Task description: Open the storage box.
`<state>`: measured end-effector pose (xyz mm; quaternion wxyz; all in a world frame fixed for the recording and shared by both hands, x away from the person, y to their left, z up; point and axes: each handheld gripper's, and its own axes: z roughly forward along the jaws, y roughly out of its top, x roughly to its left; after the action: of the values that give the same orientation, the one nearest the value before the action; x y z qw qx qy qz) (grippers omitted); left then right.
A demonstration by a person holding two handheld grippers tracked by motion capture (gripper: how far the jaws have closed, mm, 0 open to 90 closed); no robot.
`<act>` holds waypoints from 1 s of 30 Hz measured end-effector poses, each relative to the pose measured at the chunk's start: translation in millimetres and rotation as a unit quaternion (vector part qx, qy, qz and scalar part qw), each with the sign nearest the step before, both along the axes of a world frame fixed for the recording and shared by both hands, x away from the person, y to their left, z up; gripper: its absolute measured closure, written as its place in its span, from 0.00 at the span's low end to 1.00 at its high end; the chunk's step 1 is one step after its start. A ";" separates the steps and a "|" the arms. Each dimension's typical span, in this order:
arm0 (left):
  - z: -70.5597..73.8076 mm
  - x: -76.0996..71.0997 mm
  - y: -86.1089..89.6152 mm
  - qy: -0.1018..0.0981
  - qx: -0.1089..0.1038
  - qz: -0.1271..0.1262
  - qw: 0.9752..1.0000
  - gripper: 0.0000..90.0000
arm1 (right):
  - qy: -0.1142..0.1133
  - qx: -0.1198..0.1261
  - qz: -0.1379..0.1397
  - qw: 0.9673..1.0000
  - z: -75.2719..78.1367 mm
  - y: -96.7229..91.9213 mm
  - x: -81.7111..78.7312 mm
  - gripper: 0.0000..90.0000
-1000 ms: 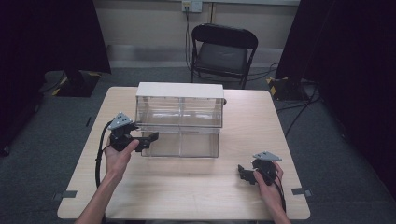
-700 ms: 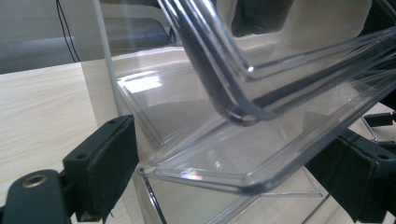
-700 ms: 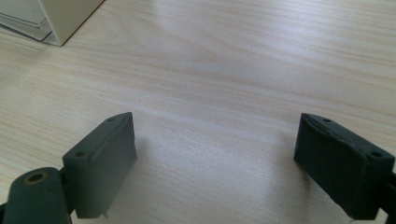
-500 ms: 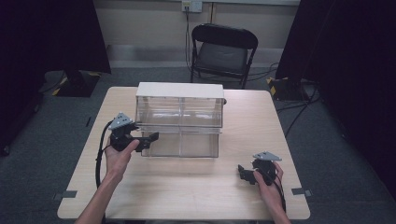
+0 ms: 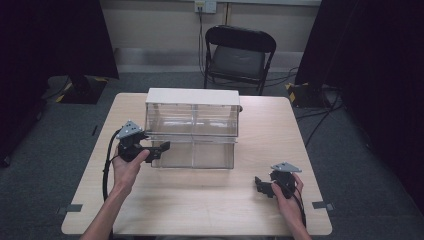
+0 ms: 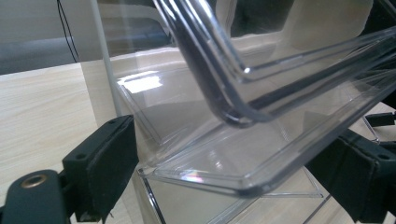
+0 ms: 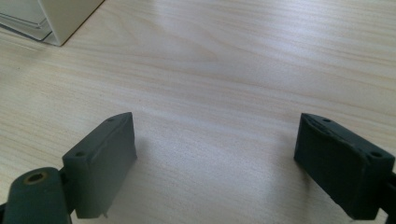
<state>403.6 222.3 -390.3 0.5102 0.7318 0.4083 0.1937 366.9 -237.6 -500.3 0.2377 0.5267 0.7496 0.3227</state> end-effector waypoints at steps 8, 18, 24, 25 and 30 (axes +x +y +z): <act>-0.2 -0.2 -0.9 -0.001 -0.002 0.002 1.000 0.12 | 0.000 0.000 0.000 1.000 0.0 0.0 0.0 0.13; -0.7 0.3 -0.2 -0.002 -0.001 0.001 1.000 0.12 | 0.000 0.000 0.000 1.000 0.0 0.0 0.0 0.13; -0.8 0.4 -0.3 -0.001 -0.002 0.001 1.000 0.12 | 0.000 0.000 0.000 1.000 0.0 0.0 0.0 0.13; -0.8 0.4 -0.4 -0.001 -0.003 0.002 1.000 0.12 | 0.000 0.000 0.000 1.000 0.0 0.0 0.0 0.13; -1.1 0.7 -0.4 0.001 -0.007 0.002 1.000 0.12 | 0.000 0.000 0.000 1.000 0.0 0.0 0.0 0.13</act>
<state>404.2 221.9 -391.4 0.5143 0.7279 0.4115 0.1907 366.9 -237.6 -500.3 0.2377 0.5267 0.7496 0.3227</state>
